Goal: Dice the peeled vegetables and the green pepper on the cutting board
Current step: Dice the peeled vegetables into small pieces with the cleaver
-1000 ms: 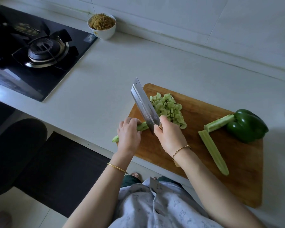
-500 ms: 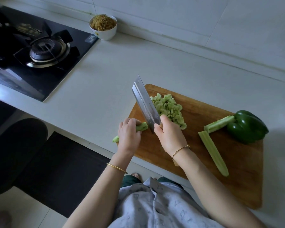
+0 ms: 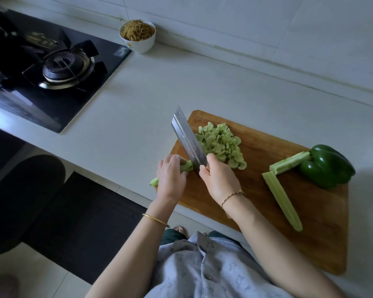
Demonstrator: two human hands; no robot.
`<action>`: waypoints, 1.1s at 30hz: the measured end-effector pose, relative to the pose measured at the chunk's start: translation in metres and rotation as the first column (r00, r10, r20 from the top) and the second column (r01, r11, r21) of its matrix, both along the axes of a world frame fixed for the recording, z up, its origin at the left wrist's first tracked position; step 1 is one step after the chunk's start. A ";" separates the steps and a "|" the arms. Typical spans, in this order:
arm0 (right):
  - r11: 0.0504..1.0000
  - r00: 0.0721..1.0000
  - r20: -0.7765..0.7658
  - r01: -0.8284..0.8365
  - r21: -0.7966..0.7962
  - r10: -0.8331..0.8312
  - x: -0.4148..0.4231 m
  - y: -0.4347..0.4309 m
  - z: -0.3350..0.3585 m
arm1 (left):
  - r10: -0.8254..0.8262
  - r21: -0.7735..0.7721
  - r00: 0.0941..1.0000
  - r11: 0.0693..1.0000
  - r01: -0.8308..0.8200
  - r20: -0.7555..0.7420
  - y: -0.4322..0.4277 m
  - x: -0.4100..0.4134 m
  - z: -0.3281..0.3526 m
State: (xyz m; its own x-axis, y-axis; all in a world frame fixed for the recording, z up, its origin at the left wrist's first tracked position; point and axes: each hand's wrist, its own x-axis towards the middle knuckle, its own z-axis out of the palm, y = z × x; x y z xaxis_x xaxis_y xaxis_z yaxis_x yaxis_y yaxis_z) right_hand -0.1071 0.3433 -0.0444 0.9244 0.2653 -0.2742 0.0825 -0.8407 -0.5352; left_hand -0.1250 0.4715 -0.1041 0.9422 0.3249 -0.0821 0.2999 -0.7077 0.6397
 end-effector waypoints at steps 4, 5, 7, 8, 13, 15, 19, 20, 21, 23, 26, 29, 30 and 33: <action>0.997 0.999 0.007 0.042 0.063 -0.043 0.005 -0.009 0.006 | -0.014 0.006 1.000 1.000 0.014 0.005 -0.004 0.004 0.001; 0.997 0.999 0.005 0.040 0.070 -0.041 0.005 -0.011 0.009 | -0.024 0.011 1.000 1.000 0.024 0.005 -0.005 0.005 0.001; 0.996 0.999 -0.001 0.034 0.079 -0.034 0.005 -0.012 0.012 | -0.033 0.022 0.999 0.999 0.033 0.006 -0.006 0.007 0.001; 0.996 0.999 -0.004 0.033 0.081 -0.032 0.004 -0.012 0.013 | -0.033 0.022 0.999 0.999 0.033 0.005 -0.006 0.007 0.001; 0.998 0.999 -0.019 0.027 0.062 -0.026 0.000 -0.013 0.012 | -0.025 0.005 1.000 1.000 0.025 0.001 -0.005 0.006 0.001; 0.999 1.000 -0.012 0.016 0.042 -0.016 0.002 -0.012 0.012 | -0.021 -0.009 1.000 1.000 0.021 0.005 -0.006 0.006 0.001; 1.000 1.000 -0.014 -0.021 -0.014 0.021 0.004 -0.006 0.006 | -0.019 -0.013 1.000 1.000 0.019 0.004 -0.006 0.006 0.000; 0.999 1.000 -0.010 -0.028 -0.024 0.028 0.003 -0.006 0.004 | -0.024 -0.012 1.000 1.000 0.024 0.004 -0.005 0.007 0.000; 0.999 1.000 -0.007 -0.028 -0.027 0.028 0.003 -0.005 0.002 | -0.030 -0.008 1.000 0.999 0.031 0.002 -0.005 0.007 0.001; 1.000 1.000 -0.016 0.000 -0.009 0.000 0.003 -0.006 0.000 | -0.040 0.021 0.999 0.999 0.040 -0.004 -0.003 0.006 0.003; 0.998 0.998 -0.027 0.051 0.041 -0.050 0.003 -0.009 0.001 | -0.015 0.082 1.000 0.996 0.016 -0.019 0.000 0.002 0.005; 0.998 0.999 -0.006 0.041 0.043 -0.041 0.004 -0.011 0.004 | -0.003 0.080 1.000 0.997 0.004 -0.014 0.000 0.002 0.006; 0.998 0.999 0.004 0.035 0.044 -0.035 0.005 -0.011 0.005 | 0.000 0.071 1.000 0.997 0.001 -0.012 -0.001 0.002 0.006; 0.998 1.000 0.012 0.026 0.056 -0.027 0.005 -0.011 0.008 | 0.009 0.059 1.000 0.998 -0.009 -0.010 -0.003 0.004 0.006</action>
